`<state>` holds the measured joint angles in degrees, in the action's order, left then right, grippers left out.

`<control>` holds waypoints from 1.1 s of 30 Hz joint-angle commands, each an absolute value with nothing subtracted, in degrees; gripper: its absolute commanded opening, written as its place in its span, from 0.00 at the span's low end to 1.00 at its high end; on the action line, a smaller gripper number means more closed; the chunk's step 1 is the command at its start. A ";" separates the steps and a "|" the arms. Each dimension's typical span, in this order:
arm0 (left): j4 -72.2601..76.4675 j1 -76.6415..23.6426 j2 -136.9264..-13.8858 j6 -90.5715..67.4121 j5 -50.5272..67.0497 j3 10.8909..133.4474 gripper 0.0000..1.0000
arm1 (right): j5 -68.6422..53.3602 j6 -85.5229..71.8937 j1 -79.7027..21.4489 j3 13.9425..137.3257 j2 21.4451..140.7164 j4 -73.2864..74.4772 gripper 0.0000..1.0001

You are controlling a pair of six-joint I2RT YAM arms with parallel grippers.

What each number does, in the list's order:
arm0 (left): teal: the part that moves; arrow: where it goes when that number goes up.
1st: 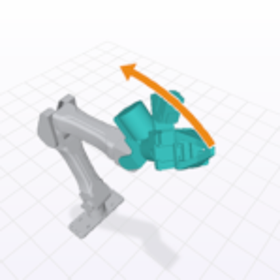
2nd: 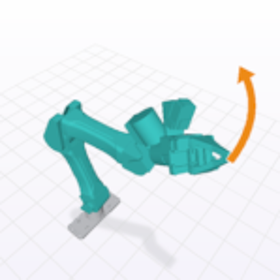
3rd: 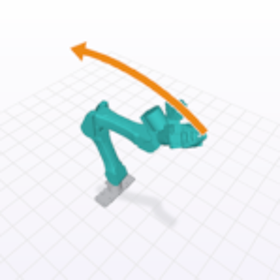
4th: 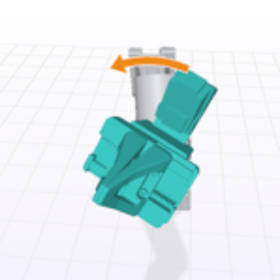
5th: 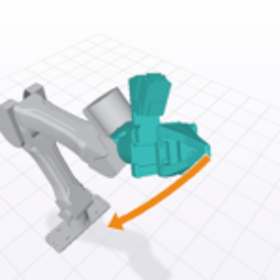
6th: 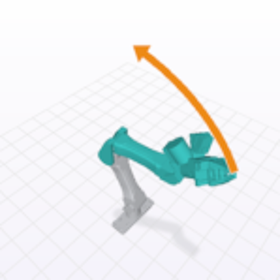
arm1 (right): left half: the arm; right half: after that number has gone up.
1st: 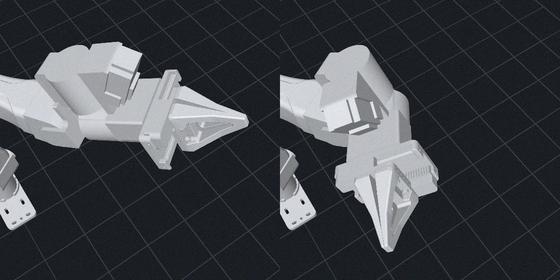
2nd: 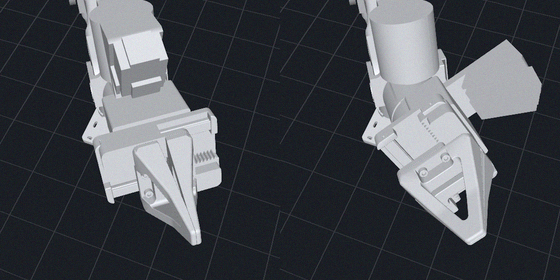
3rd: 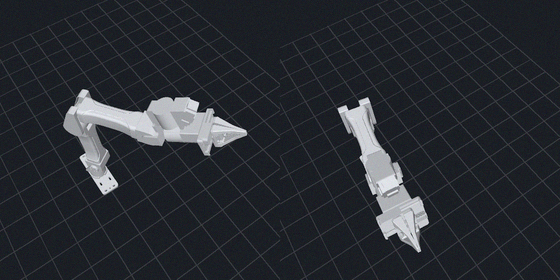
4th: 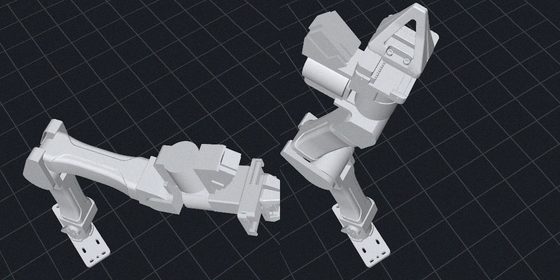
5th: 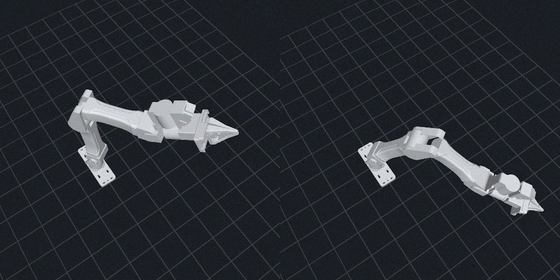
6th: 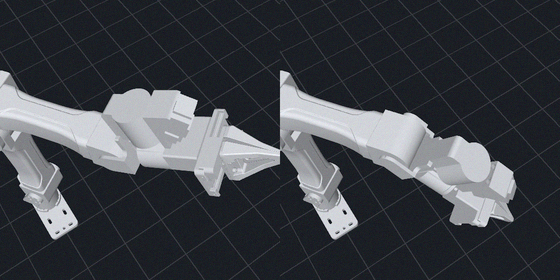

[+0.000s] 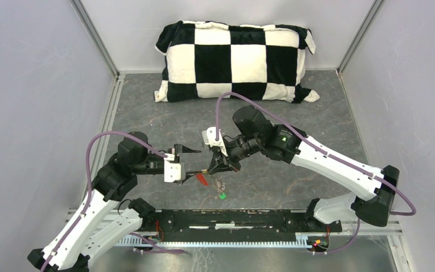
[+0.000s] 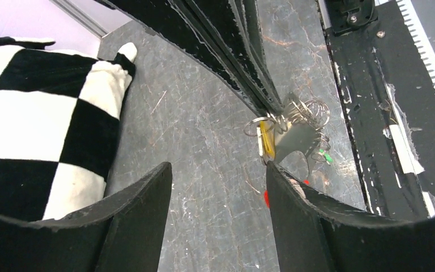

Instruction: Put the keys on the keyring

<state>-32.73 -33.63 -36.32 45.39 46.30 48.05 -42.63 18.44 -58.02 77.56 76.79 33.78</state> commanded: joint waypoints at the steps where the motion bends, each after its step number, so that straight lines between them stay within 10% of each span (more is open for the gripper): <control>1: -33.02 -33.80 -37.61 51.78 50.40 49.54 0.67 | -45.47 18.72 -58.00 79.87 76.83 34.47 0.00; 10: -44.03 -33.78 -41.17 55.37 62.04 51.90 0.51 | -43.09 17.45 -58.01 80.44 77.90 34.35 0.01; 27: -32.05 -33.84 -37.30 50.84 54.70 47.82 0.04 | -36.74 13.45 -58.01 77.64 76.51 30.34 0.00; 33: -28.84 -33.78 -32.31 58.34 49.28 44.07 0.02 | -32.22 10.12 -57.89 75.13 74.26 25.71 0.00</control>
